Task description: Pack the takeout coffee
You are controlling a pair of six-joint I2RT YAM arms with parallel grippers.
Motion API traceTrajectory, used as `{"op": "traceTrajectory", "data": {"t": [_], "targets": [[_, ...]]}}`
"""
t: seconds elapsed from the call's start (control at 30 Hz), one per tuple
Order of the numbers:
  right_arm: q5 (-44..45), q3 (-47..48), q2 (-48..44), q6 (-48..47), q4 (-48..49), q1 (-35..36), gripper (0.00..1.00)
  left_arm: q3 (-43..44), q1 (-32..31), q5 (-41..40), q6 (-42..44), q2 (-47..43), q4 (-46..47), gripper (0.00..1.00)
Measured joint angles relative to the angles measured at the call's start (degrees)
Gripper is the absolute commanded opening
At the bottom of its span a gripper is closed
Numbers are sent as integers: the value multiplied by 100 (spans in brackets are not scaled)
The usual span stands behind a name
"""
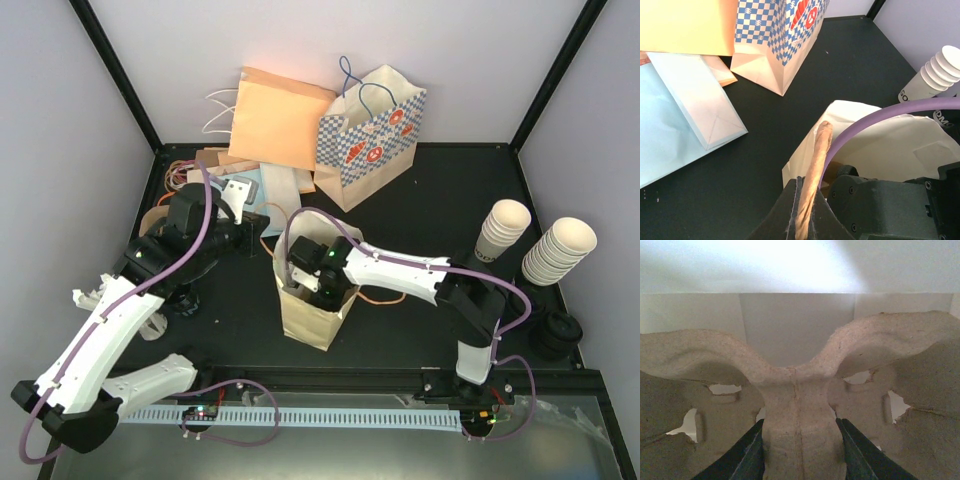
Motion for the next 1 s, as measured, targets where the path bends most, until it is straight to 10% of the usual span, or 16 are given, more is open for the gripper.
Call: {"op": "traceTrajectory", "data": {"t": [1.0], "targets": [[-92, -535, 210, 131, 846, -4, 37, 0, 4, 118, 2, 0, 46, 2]]}}
